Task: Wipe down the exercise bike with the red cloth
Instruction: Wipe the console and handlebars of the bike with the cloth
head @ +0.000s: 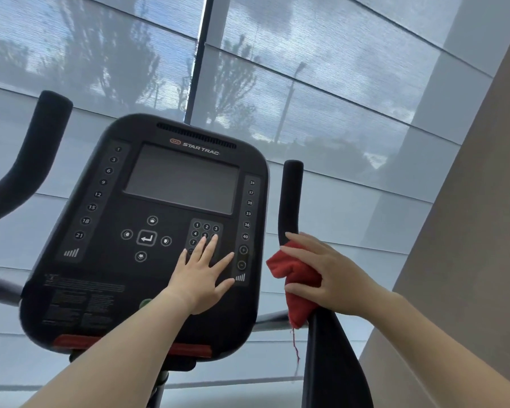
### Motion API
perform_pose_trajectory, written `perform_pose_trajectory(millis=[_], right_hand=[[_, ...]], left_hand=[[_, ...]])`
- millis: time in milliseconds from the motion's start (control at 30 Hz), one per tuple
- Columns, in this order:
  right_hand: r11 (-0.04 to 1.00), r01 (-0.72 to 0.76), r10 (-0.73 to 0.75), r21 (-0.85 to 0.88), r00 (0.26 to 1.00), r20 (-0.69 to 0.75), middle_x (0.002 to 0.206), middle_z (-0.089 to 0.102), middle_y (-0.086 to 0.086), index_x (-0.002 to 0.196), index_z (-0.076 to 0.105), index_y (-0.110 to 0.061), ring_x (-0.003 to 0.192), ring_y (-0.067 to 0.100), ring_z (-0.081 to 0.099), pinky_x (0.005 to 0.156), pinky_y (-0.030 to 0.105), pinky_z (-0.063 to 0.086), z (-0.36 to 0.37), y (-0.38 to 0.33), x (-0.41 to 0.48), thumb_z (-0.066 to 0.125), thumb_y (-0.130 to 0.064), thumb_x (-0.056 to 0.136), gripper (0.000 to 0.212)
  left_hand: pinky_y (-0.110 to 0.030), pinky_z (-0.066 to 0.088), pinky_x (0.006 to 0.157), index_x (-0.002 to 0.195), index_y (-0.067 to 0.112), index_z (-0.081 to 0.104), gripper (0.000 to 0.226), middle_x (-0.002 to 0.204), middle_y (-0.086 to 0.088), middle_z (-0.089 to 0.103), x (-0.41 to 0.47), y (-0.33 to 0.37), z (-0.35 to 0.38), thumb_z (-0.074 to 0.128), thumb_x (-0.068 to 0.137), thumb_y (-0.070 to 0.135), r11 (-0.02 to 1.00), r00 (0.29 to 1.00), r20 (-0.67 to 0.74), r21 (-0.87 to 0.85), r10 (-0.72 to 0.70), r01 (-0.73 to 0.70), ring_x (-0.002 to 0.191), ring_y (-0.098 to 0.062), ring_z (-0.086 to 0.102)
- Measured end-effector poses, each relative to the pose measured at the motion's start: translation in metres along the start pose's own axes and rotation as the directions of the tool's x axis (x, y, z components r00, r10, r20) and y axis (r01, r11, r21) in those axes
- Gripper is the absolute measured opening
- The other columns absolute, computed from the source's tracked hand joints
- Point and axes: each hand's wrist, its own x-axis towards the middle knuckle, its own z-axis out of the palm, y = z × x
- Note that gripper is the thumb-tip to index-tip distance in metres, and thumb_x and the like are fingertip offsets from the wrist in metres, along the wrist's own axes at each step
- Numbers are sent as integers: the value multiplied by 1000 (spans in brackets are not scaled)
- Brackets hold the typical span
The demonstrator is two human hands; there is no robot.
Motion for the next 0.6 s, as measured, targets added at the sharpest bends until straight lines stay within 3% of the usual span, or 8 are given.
perform_pose_trajectory(millis=[100,200,267,367,500,600], right_hand=[[993,-27,31,114,999,-36,146,24,-26,132,45,-41,135,-10,14,110,19,19,7,-2,-5,61,-52,81,55],[975,-7,23,223,997,-69,137,36,-29,114,58,-40,133,-13,19,107,12,17,13,-2,-8,63,-36,86,29],[973,46,-18,227,992,-126,121,50,-31,101,65,-37,126,-15,31,101,7,23,10,-3,-6,64,-26,86,19],[980,88,-63,180,988,-139,113,61,-17,98,67,-30,110,-5,50,94,10,34,-6,-3,4,64,-20,86,16],[973,223,-232,-64,940,-249,120,61,3,111,65,-10,116,14,53,104,15,31,-42,-5,31,66,-16,85,27],[863,325,-452,-387,840,-301,122,61,10,115,63,-4,122,25,51,106,27,35,-68,-7,63,55,-25,90,34]], left_hand=[[-50,-5,116,149,44,-5,62,155,-2,-29,1,1,1,16,94,63,1000,1000,-1,-3,-9,9,143,-22,-27],[-50,-6,116,149,43,-6,62,155,-3,-29,-1,2,1,16,94,62,1000,1000,0,7,-7,7,143,-23,-27],[-50,-6,116,149,43,-5,62,155,-3,-29,-1,2,1,16,94,62,1000,1000,-4,4,-7,7,143,-22,-27],[-49,-5,117,149,43,-6,62,155,-2,-30,-1,1,1,15,94,62,1000,1000,-2,6,-8,8,143,-22,-27],[-48,-5,117,148,44,-6,61,155,-1,-29,0,0,1,15,94,62,1000,1000,-6,5,-3,3,143,-21,-27],[-46,-5,117,148,44,-7,60,155,-1,-30,-1,-1,1,14,94,63,1000,1000,-7,4,-2,2,142,-20,-28]])
